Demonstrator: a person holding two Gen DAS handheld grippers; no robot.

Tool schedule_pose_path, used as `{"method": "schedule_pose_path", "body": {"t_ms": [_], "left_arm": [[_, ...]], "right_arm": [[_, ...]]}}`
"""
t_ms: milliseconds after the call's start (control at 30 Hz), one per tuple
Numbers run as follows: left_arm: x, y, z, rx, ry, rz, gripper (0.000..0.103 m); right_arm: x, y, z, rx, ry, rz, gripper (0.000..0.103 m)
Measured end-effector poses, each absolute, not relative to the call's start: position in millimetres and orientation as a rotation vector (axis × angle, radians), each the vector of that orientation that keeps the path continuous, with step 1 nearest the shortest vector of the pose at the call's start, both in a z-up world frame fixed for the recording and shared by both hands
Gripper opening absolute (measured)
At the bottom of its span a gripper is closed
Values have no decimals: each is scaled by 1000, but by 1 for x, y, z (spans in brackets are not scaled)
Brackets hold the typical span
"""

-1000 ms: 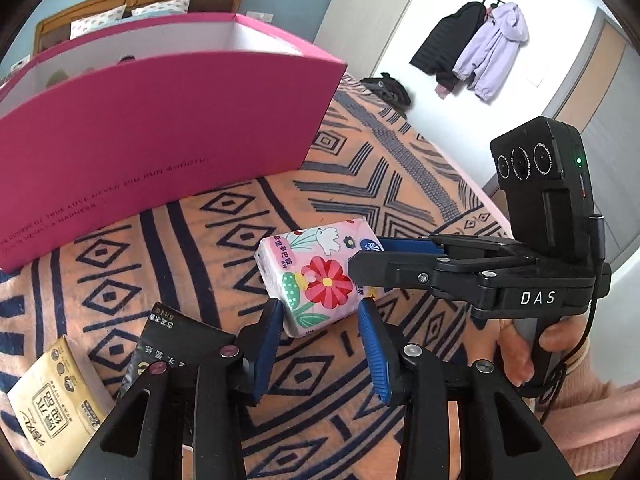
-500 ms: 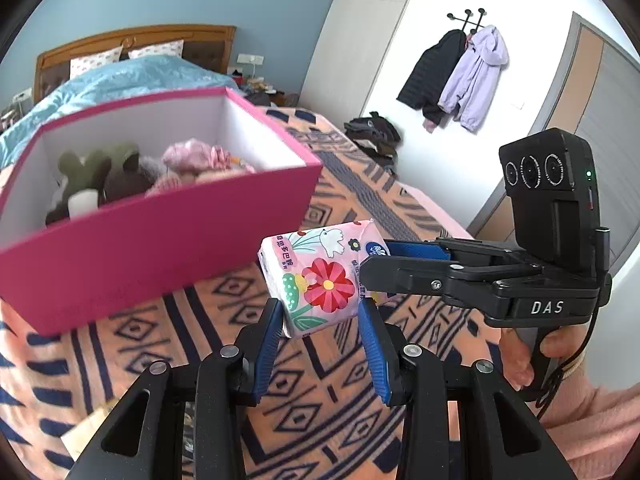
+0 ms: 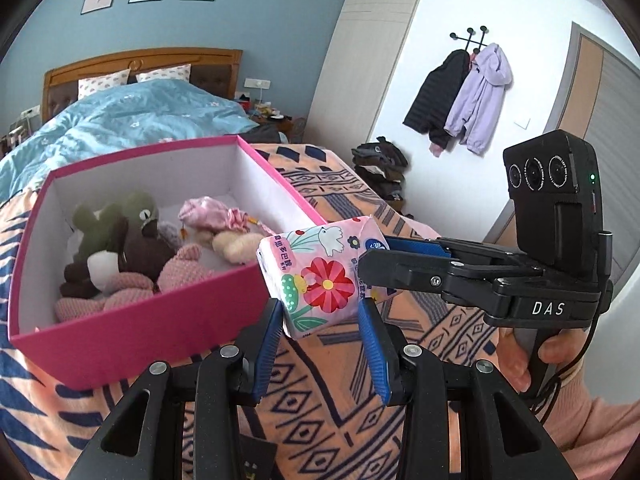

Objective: Organize objects
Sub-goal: 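Lift the floral tissue pack with both grippers and carry it over the box, then lower the floral tissue pack into the box and open both grippers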

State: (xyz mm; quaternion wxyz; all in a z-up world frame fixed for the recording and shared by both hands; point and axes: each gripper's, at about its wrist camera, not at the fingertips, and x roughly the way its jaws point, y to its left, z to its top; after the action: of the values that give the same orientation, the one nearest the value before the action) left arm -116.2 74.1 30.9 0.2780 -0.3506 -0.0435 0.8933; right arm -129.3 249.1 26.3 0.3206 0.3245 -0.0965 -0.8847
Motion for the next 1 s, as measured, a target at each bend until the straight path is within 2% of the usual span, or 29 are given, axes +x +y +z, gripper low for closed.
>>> {"method": "schedule_pose_path", "body": {"t_ms": [533,1000], "left_arm": [[-152,76,46,-926,-76,2458,39],[-197,75,28,-1033,-74,2488,39]], "right_arm": [[-174,246,41,830,-241,-2340,44],[-218,236,35,912,-221,-2358,44]]}}
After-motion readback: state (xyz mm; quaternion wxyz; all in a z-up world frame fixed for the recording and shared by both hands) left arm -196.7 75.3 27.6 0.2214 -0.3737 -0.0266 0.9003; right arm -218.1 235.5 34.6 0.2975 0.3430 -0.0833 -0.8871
